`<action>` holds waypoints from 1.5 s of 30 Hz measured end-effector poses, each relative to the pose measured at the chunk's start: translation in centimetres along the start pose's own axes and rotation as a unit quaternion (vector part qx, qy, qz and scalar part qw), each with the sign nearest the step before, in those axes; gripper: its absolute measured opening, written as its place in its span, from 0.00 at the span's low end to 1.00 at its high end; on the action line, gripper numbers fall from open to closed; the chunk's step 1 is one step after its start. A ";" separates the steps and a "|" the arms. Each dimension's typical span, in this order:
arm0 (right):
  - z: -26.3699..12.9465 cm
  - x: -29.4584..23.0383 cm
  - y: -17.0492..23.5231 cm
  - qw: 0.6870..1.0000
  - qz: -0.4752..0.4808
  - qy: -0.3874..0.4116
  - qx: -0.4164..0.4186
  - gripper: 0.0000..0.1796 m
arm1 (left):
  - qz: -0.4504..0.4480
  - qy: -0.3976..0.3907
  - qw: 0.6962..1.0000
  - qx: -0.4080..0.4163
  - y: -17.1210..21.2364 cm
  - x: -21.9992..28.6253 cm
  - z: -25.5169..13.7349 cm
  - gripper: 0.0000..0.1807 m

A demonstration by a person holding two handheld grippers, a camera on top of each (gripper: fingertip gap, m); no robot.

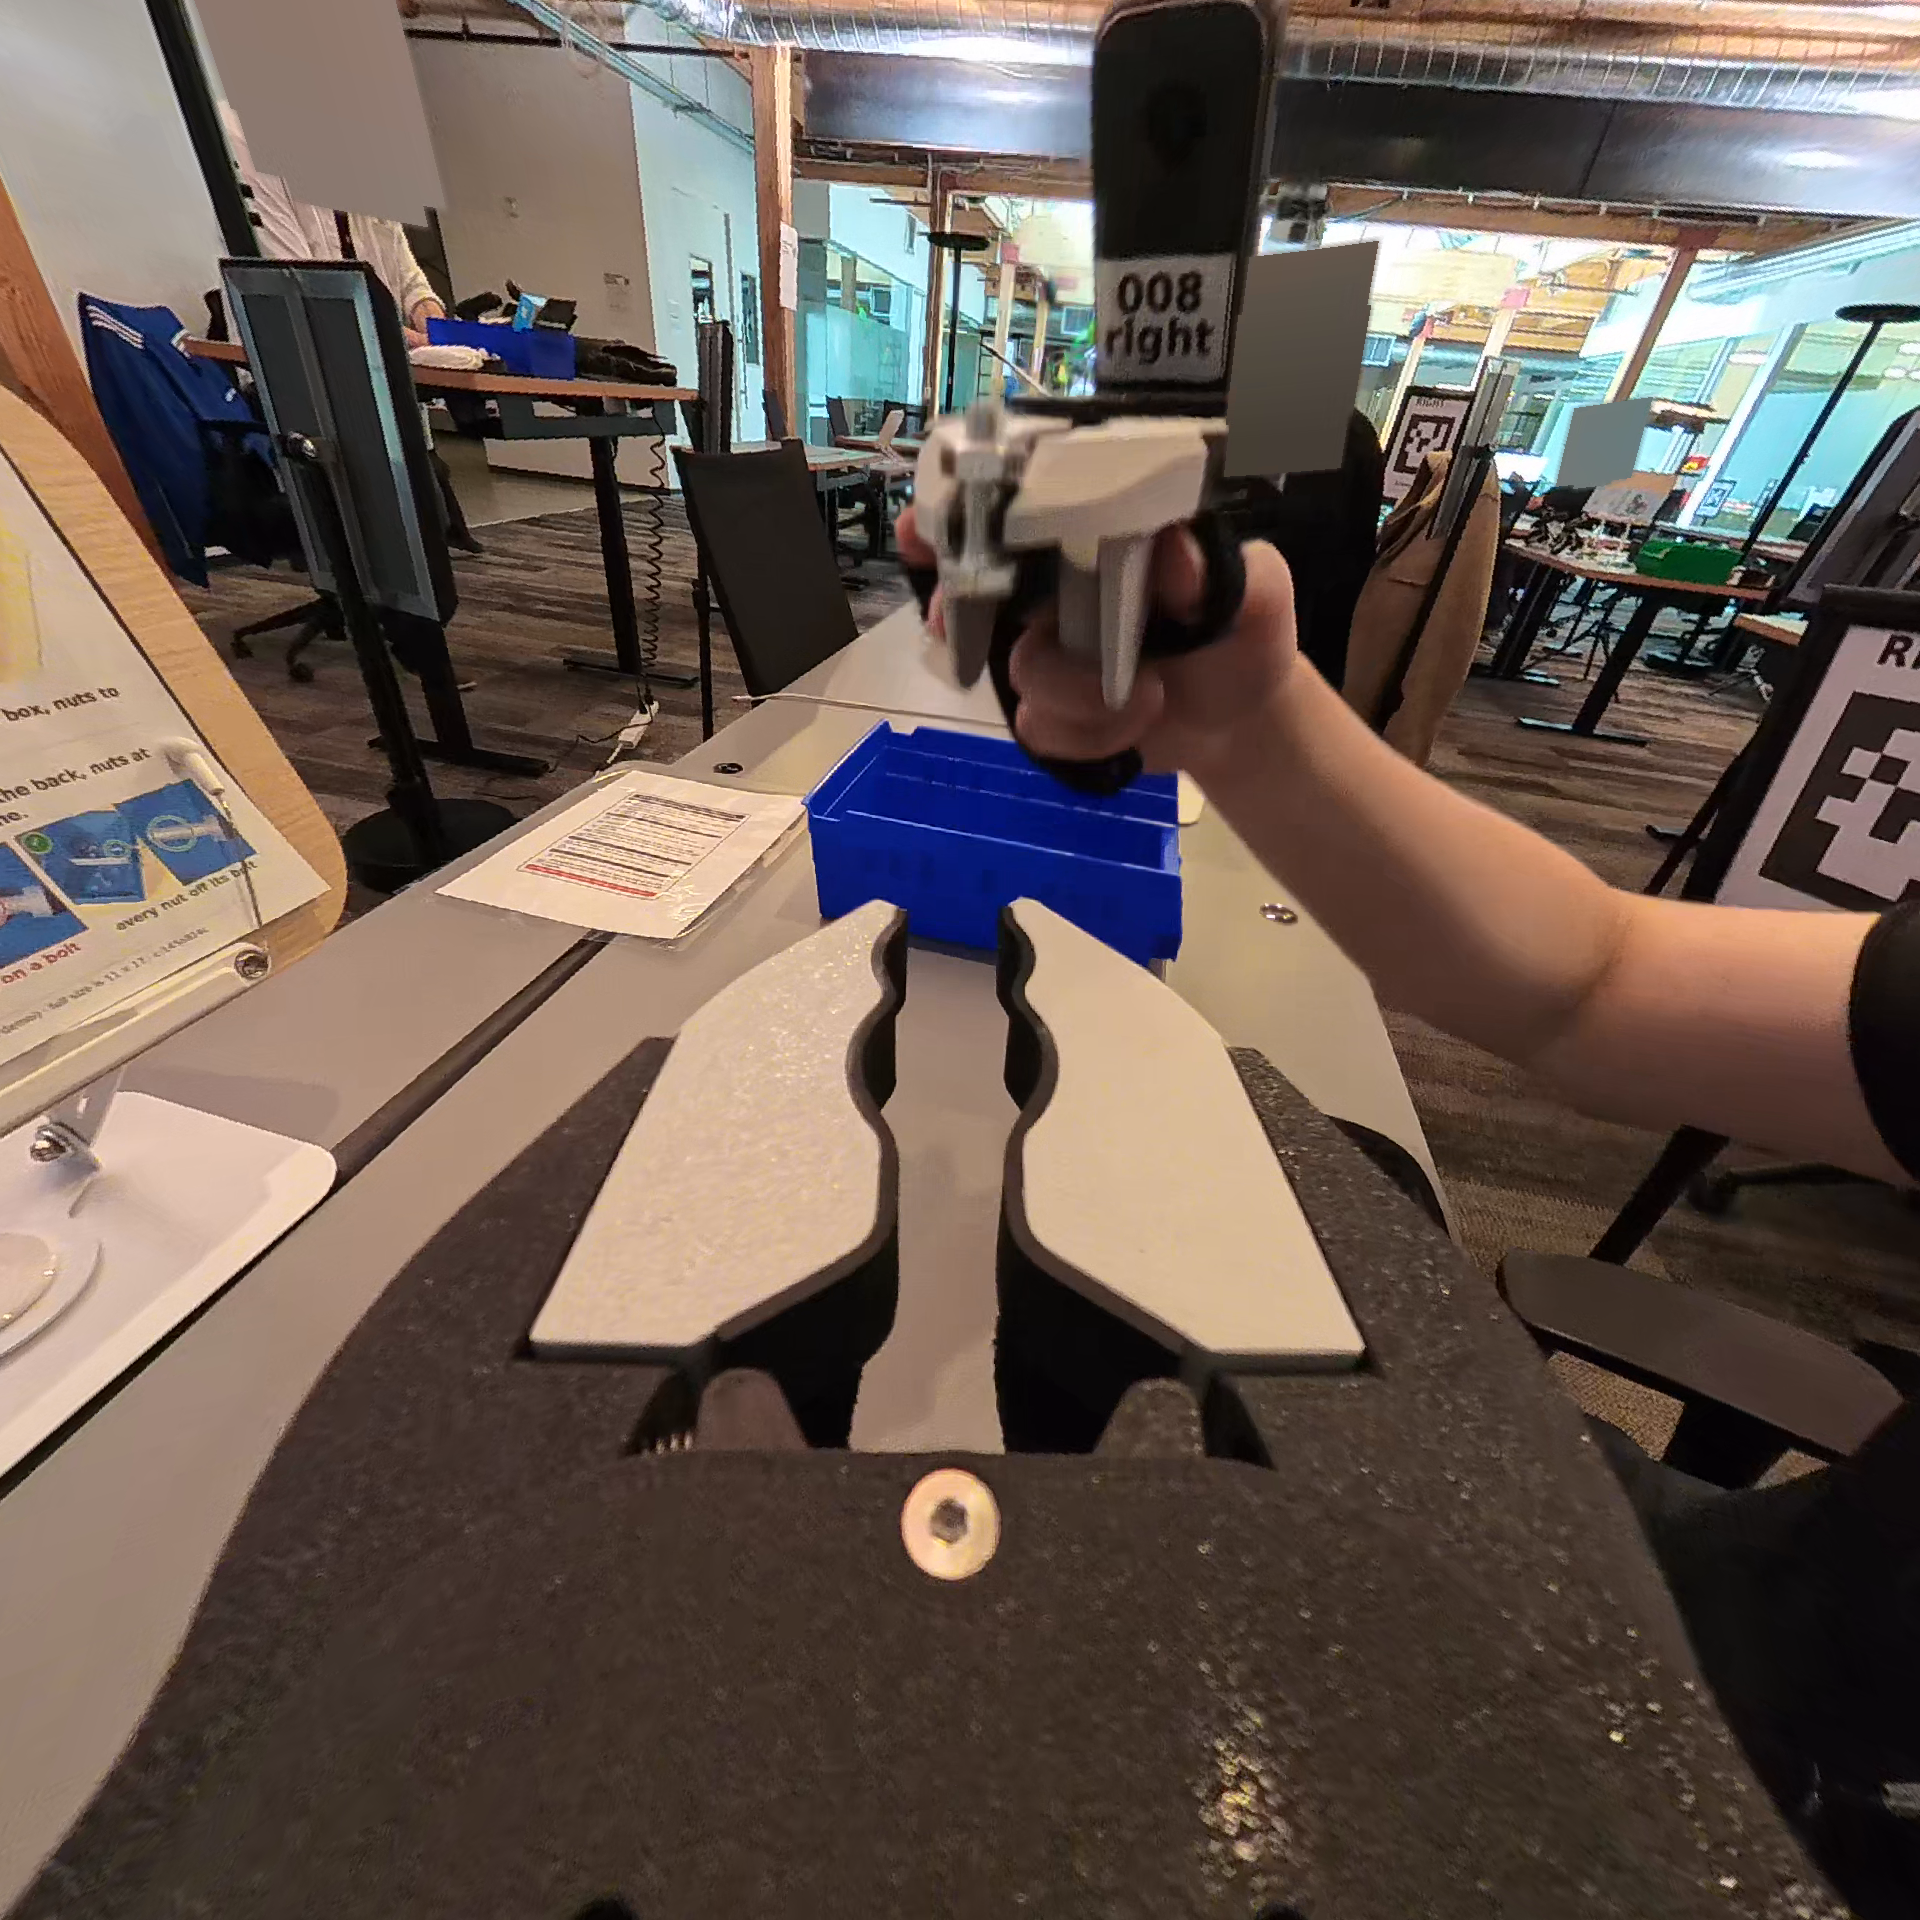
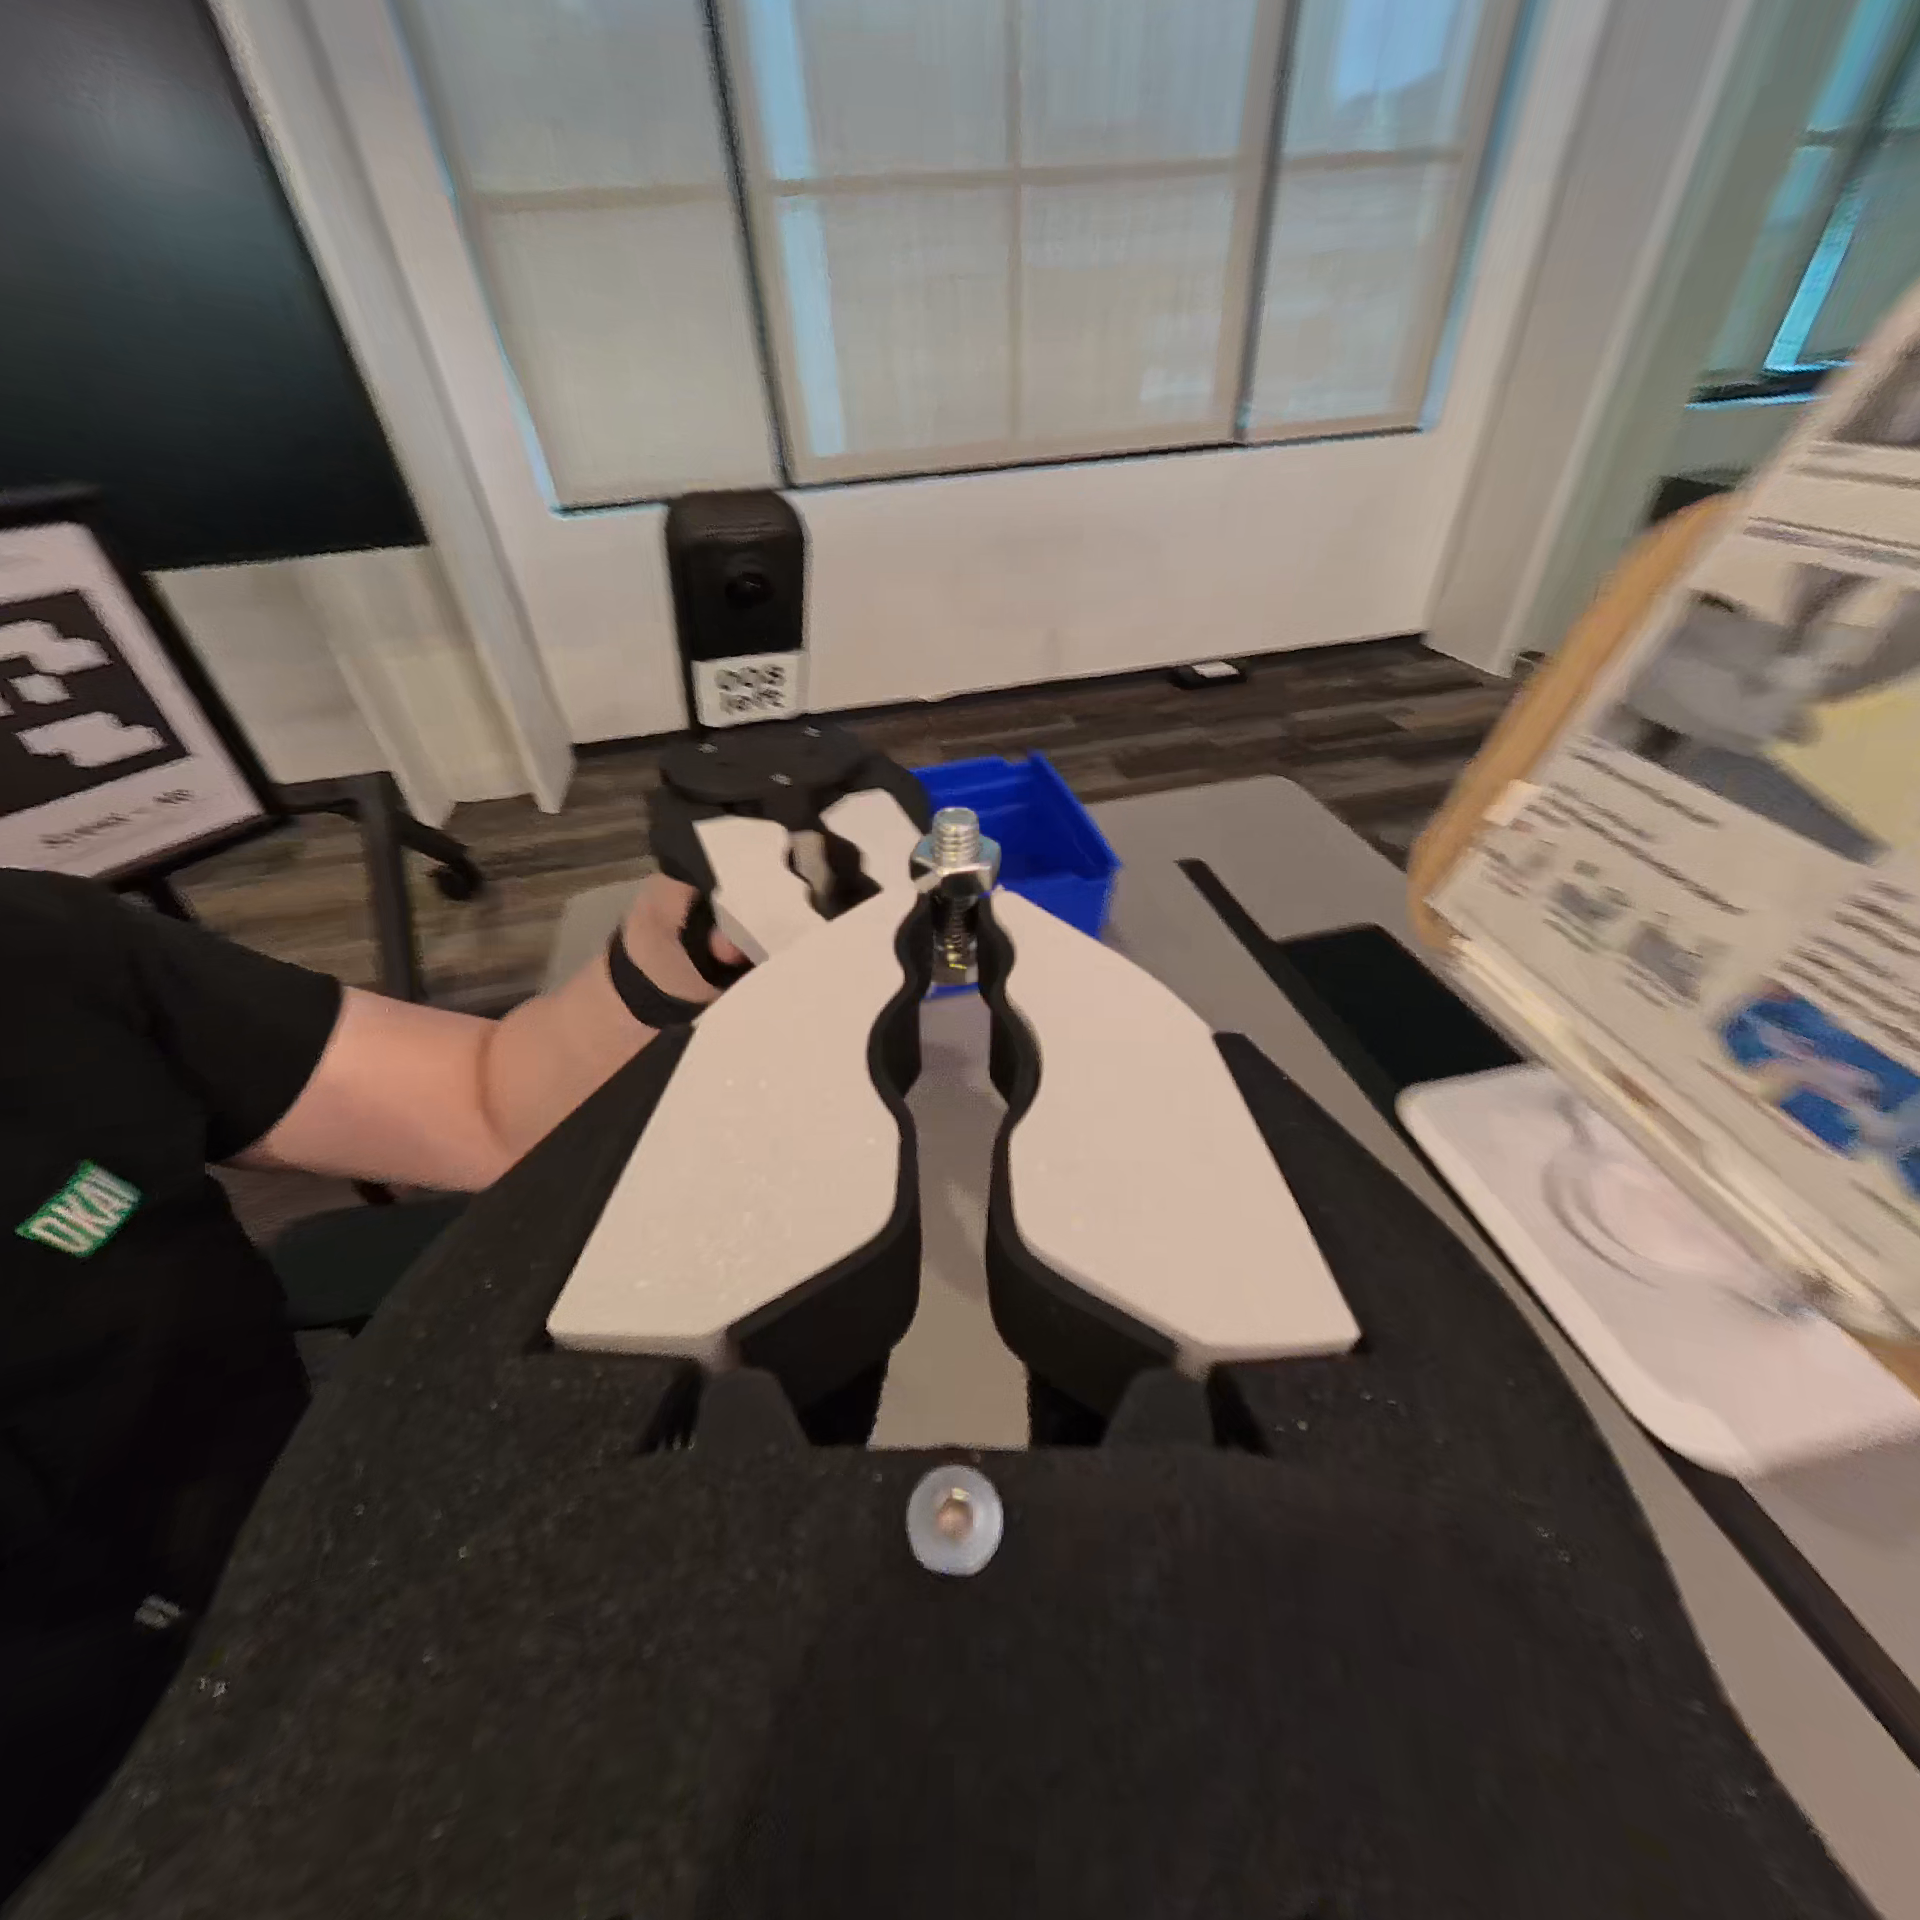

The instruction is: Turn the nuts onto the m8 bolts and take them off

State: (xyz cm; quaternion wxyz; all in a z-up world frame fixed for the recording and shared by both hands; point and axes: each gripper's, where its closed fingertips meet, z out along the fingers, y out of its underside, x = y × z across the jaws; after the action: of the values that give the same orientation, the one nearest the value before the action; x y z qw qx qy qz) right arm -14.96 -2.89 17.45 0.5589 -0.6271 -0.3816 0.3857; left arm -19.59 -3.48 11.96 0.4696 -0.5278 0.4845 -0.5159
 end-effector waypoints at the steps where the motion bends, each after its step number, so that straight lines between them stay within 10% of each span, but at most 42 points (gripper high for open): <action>1: -1.9 1.0 -0.1 0.999 0.000 0.029 -0.017 0.04 | 0.000 0.001 1.000 -0.004 0.1 0.0 -0.1 0.08; 5: -12.1 7.6 2.4 0.965 0.043 0.215 -0.141 0.04 | 0.000 -0.003 1.000 -0.005 0.0 -0.2 -0.3 0.07; 10: -26.9 14.2 11.3 0.830 0.144 0.421 -0.336 0.04 | 0.003 0.003 1.000 -0.022 0.6 0.1 0.3 0.07; 23: -39.1 17.9 28.8 0.636 0.368 0.438 -0.518 0.04 | 0.000 -0.018 0.999 -0.048 2.2 -0.7 1.3 0.06; 45: -42.9 20.0 35.0 0.589 0.396 0.416 -0.568 0.04 | 0.004 -0.030 0.997 -0.072 3.1 -1.3 1.9 0.06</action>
State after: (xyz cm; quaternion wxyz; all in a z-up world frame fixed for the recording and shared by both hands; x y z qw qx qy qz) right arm 34.04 -5.07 -15.16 -0.0213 -0.9987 0.0368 -0.0286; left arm -17.81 -2.48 8.67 0.4469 -0.5735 0.5084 -0.4614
